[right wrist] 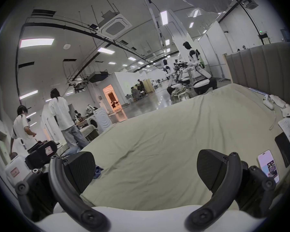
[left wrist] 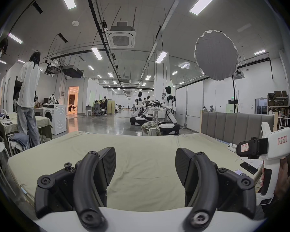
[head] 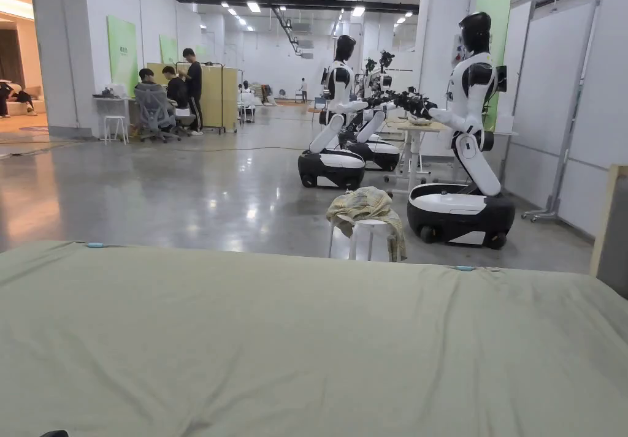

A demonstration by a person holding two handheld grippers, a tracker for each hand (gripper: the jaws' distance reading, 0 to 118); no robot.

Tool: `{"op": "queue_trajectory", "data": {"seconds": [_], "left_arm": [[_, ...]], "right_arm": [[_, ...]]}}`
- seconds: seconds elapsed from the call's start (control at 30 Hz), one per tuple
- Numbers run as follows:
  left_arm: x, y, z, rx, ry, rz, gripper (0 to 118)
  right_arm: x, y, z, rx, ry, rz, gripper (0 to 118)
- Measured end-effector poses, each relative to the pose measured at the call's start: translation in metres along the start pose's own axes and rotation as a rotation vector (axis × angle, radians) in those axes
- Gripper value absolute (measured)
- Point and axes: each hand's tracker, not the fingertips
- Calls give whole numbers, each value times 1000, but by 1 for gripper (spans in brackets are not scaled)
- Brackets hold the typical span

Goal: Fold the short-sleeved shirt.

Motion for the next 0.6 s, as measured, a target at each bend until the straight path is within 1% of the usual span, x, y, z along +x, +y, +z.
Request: {"op": "queue_trajectory", "data": {"seconds": [0.07, 0.13, 0.2, 0.33, 0.4, 0.47, 0.5, 0.6], "left_arm": [[-1, 1, 0, 2, 0, 6, 73], [-1, 1, 1, 4, -1, 10, 73], [-1, 1, 0, 5, -2, 10, 73], [0, 0, 0, 4, -5, 6, 73], [2, -1, 1, 3, -11, 7, 73], [2, -2, -1, -1, -10, 7, 73], [2, -2, -1, -5, -10, 5, 73], [3, -4, -4, -12, -9, 2, 73]], "right_arm": [[-2, -1, -2, 6, -54, 7, 118], [-1, -2, -4, 4, -75, 12, 118], [1, -4, -5, 2, -77, 8, 118], [10, -4, -8, 4, -78, -81, 114], [15, -5, -8, 32, -90, -116, 115], [20, -4, -5, 42, -64, -117, 115], [20, -4, -2, 75, -48, -112, 115], [20, -2, 2, 90, -49, -74, 115]]}}
